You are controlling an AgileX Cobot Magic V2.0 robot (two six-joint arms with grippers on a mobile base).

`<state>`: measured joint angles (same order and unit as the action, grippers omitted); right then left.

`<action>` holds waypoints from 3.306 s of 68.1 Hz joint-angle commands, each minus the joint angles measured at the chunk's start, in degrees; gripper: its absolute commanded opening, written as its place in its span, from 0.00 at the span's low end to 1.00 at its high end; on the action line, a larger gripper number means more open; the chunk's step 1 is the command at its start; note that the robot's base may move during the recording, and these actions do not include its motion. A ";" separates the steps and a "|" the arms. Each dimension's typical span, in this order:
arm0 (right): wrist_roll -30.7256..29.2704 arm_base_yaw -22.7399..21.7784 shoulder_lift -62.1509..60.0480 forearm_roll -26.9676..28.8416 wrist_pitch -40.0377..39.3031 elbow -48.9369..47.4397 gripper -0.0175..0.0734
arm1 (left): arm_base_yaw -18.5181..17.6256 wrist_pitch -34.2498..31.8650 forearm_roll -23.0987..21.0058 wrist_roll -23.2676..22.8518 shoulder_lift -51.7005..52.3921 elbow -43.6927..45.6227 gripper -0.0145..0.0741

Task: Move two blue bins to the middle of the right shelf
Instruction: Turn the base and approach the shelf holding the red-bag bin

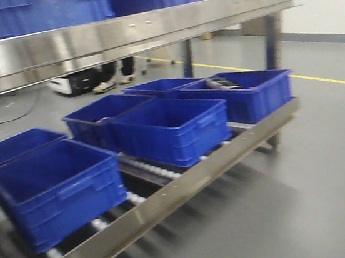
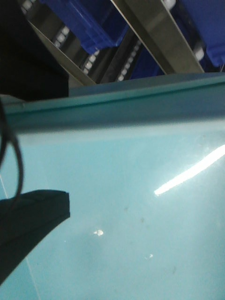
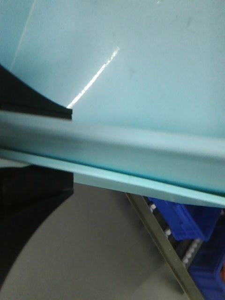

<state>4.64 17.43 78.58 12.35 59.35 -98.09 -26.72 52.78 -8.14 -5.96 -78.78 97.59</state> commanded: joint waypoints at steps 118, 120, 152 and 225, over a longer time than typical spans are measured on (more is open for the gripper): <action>-1.11 -0.07 -0.49 0.23 -4.53 -0.65 0.02 | -0.25 -3.20 -2.68 2.65 1.48 1.16 0.04; -1.11 -0.07 -0.49 0.23 -4.53 -0.65 0.02 | -0.25 -3.20 -2.68 2.65 1.48 1.16 0.04; -1.11 -0.07 -0.49 0.23 -4.53 -0.65 0.02 | -0.25 -3.20 -2.68 2.65 1.48 1.16 0.04; -1.11 -0.07 -0.49 0.23 -4.53 -0.65 0.02 | -0.25 -3.20 -2.68 2.65 1.48 1.16 0.04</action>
<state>4.63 17.43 78.58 12.35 59.35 -98.09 -26.72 52.78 -8.14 -5.96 -78.78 97.59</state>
